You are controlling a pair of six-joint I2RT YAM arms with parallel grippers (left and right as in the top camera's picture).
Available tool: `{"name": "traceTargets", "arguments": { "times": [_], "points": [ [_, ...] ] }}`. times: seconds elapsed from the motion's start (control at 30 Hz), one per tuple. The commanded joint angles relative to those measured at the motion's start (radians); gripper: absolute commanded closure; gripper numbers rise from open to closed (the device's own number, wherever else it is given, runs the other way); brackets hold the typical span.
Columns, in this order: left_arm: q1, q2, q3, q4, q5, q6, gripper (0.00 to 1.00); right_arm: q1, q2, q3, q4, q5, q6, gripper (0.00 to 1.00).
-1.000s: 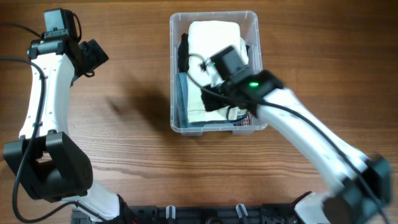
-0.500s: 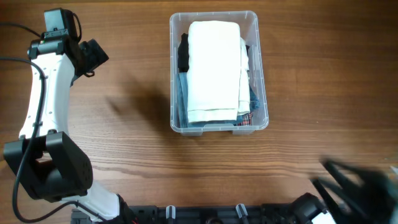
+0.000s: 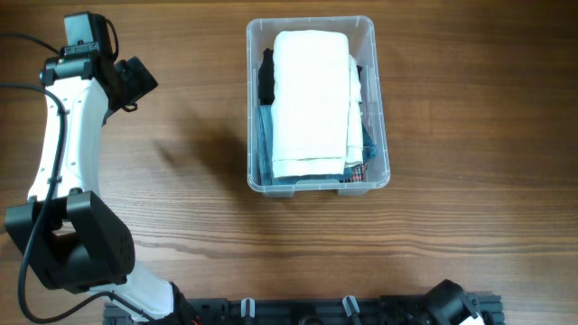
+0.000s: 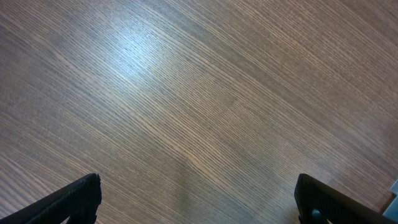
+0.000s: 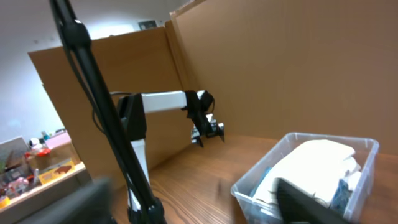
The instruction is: Pack container
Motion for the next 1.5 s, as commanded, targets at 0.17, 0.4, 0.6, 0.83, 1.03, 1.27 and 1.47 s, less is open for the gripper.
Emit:
{"name": "traceTargets", "arguments": {
  "times": [0.17, 0.4, 0.6, 0.83, 1.03, 1.27, 1.47],
  "points": [
    [0.008, 0.004, -0.006, 0.000, 0.005, -0.017, 0.00, 0.000, -0.005, -0.014, -0.042, 0.020, 0.003, 0.00],
    [0.008, 0.004, -0.006, 0.000, 0.005, -0.017, 0.00, 0.000, -0.005, -0.014, -0.304, 0.016, 0.032, 0.00],
    [0.008, 0.004, -0.006, 0.000, 0.005, -0.017, 0.00, 0.000, -0.005, -0.016, -0.387, 0.008, 0.491, 0.00],
    [0.008, 0.004, -0.006, 0.000, 0.005, -0.017, 0.00, 0.000, -0.005, -0.034, -0.386, 0.075, 0.553, 0.00],
    [0.008, 0.004, -0.006, 0.000, 0.005, -0.017, 0.00, -0.025, -0.028, -0.102, -0.289, 0.297, 0.549, 0.00],
    [0.008, 0.004, -0.006, 0.000, 0.005, -0.017, 0.00, -0.035, -0.103, -0.270, -0.019, 0.319, 0.216, 0.00],
    [0.008, 0.004, -0.006, 0.000, 0.005, -0.017, 0.00, -0.035, -0.106, -0.485, 0.345, 0.142, -0.373, 0.00]
  ]
}}
